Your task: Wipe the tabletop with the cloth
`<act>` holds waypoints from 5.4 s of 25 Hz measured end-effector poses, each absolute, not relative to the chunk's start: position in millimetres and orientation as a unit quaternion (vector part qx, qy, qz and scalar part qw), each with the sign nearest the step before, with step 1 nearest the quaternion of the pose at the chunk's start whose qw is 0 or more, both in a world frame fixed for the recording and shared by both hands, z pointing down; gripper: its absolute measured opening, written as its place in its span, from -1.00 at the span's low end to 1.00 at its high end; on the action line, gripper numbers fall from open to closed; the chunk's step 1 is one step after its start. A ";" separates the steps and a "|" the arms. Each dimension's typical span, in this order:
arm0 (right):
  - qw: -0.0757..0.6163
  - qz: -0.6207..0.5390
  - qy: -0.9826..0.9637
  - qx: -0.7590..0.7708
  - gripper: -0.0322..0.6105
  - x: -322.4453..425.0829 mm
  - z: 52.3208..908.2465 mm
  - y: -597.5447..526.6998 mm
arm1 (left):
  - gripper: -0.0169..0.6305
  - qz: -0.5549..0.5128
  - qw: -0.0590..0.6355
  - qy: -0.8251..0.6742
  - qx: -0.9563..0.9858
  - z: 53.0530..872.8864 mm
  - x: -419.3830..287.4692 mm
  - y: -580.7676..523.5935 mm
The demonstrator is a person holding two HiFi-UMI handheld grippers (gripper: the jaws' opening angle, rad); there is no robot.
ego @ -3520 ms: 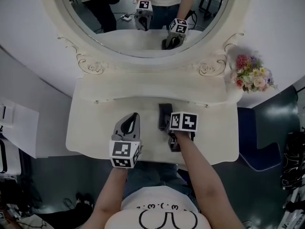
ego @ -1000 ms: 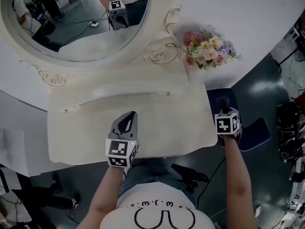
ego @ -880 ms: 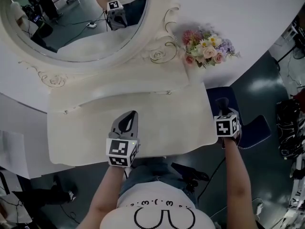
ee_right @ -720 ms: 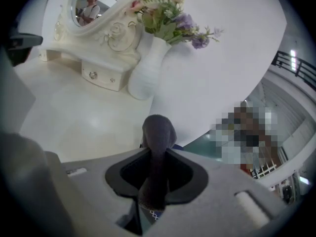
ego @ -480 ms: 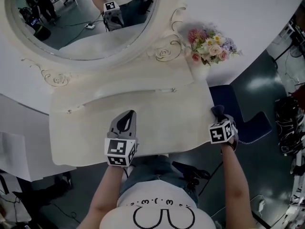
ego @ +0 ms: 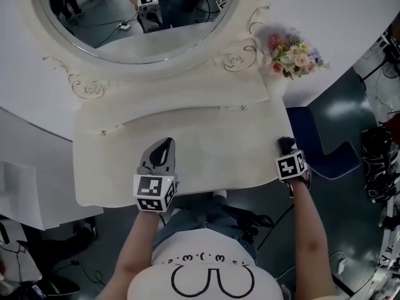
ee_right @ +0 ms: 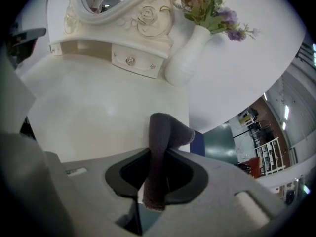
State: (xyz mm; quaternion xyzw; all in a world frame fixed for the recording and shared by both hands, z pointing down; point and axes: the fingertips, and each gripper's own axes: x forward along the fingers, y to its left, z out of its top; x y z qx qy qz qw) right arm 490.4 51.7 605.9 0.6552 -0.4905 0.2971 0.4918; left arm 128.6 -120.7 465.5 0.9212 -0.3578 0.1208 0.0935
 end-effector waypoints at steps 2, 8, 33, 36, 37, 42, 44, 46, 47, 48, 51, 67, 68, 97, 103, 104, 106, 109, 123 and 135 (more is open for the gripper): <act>0.482 0.307 -0.489 0.658 -0.65 480.8 605.3 49.6 | -0.96 0.121 0.095 -0.357 0.921 464.2 116.9 -120.6; 0.451 0.358 -0.483 0.659 -0.65 445.8 606.6 49.5 | -0.96 0.121 0.102 -0.362 0.918 462.6 83.7 -121.1; 0.410 0.407 -0.480 0.660 -0.65 316.2 601.2 26.6 | -0.96 0.117 0.142 -0.380 0.906 476.6 -23.4 -119.9; 0.408 0.408 -0.485 0.657 -0.65 299.0 601.4 21.5 | -0.96 0.115 0.146 -0.385 0.904 478.5 -37.5 -119.4; 0.409 0.407 -0.487 0.656 -0.65 293.3 601.0 19.6 | -0.96 0.114 0.146 -0.386 0.903 478.5 -42.4 -119.7; 0.405 0.411 -0.494 0.650 -0.65 263.3 599.5 11.6 | -0.96 0.117 0.151 -0.404 0.895 480.0 -67.4 -124.1; 0.402 0.413 -0.495 0.651 -0.65 252.5 600.3 8.3 | -0.96 0.117 0.154 -0.410 0.892 481.9 -75.6 -126.8; 0.396 0.415 -0.497 0.651 -0.65 241.9 600.7 5.4 | -0.96 0.117 0.155 -0.414 0.890 483.3 -82.3 -128.4; 0.395 0.415 -0.498 0.651 -0.65 236.6 600.8 4.4 | -0.96 0.118 0.156 -0.416 0.888 484.1 -85.4 -128.5; 0.395 0.415 -0.501 0.649 -0.65 231.2 600.7 3.6 | -0.96 0.119 0.157 -0.418 0.887 485.1 -88.5 -128.1; 0.396 0.414 -0.510 0.642 -0.65 215.2 600.2 0.9 | -0.96 0.122 0.163 -0.425 0.882 487.0 -97.1 -125.5; 0.383 0.427 -0.547 0.609 -0.65 118.0 601.0 -17.6 | -0.96 0.111 0.172 -0.444 0.872 491.4 -142.8 -112.4; 0.383 0.427 -0.550 0.607 -0.65 111.9 601.2 -19.4 | -0.96 0.110 0.173 -0.446 0.871 491.8 -146.4 -112.0; 0.378 0.440 -0.633 0.513 -0.65 -77.4 601.5 -71.2 | -0.96 0.098 0.178 -0.547 0.812 493.8 -263.5 -101.5; 0.387 0.432 -0.646 0.497 -0.65 -116.3 602.1 -81.7 | -0.96 0.095 0.181 -0.575 0.792 494.0 -296.0 -98.6; 0.389 0.430 -0.648 0.493 -0.65 -123.3 602.2 -83.0 | -0.96 0.095 0.181 -0.580 0.789 494.6 -302.0 -97.1; 0.390 0.430 -0.653 0.486 -0.65 -137.1 602.7 -85.7 | -0.96 0.096 0.183 -0.589 0.782 497.1 -312.2 -93.1; 0.385 0.436 -0.660 0.475 -0.65 -157.3 602.6 -90.2 | -0.96 0.098 0.186 -0.599 0.773 500.5 -324.4 -87.1; 0.378 0.444 -0.698 0.416 -0.65 -261.4 604.6 -113.4 | -0.96 0.088 0.194 -0.644 0.735 506.9 -377.6 -84.0; 0.370 0.445 -0.713 0.396 -0.65 -335.5 604.0 -127.1 | -0.96 0.087 0.213 -0.672 0.704 523.0 -413.0 -71.0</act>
